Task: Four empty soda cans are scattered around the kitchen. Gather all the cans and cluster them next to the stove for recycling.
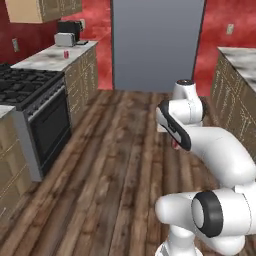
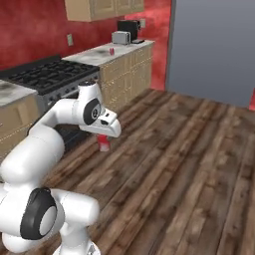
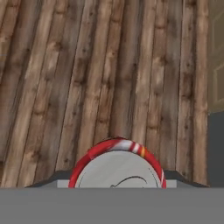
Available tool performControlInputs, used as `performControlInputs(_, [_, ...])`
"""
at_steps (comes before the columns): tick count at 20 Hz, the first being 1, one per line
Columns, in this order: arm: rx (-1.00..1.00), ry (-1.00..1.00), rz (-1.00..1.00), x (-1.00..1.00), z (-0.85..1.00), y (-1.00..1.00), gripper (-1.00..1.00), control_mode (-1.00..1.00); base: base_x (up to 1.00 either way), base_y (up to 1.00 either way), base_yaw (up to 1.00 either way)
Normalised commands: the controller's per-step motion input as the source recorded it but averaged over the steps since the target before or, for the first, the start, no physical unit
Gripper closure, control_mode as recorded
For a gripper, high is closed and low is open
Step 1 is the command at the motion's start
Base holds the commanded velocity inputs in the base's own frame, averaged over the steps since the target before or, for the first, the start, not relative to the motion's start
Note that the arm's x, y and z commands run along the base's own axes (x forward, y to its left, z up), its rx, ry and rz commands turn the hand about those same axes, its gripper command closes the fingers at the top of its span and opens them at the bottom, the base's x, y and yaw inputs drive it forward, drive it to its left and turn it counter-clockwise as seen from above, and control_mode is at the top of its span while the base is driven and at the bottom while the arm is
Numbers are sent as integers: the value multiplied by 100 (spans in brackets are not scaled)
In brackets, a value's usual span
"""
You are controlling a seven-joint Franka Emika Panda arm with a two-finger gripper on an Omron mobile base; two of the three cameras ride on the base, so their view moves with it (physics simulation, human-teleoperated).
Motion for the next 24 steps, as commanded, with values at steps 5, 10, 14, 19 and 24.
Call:
performControlInputs(5, [0, 0, 0, 0, 0, 0, 100, 100, 45, 0, 67])
performControlInputs(10, [0, 0, 0, 0, 0, 0, 100, 100, 44, 0, 68])
performControlInputs(14, [0, 0, 0, 0, 0, 0, 100, 100, 46, 0, 65])
performControlInputs(19, [0, 0, 0, 0, 0, 0, 100, 100, 45, -1, 62])
performControlInputs(24, [0, 0, 0, 0, 0, 0, 100, 100, 50, -20, 25])
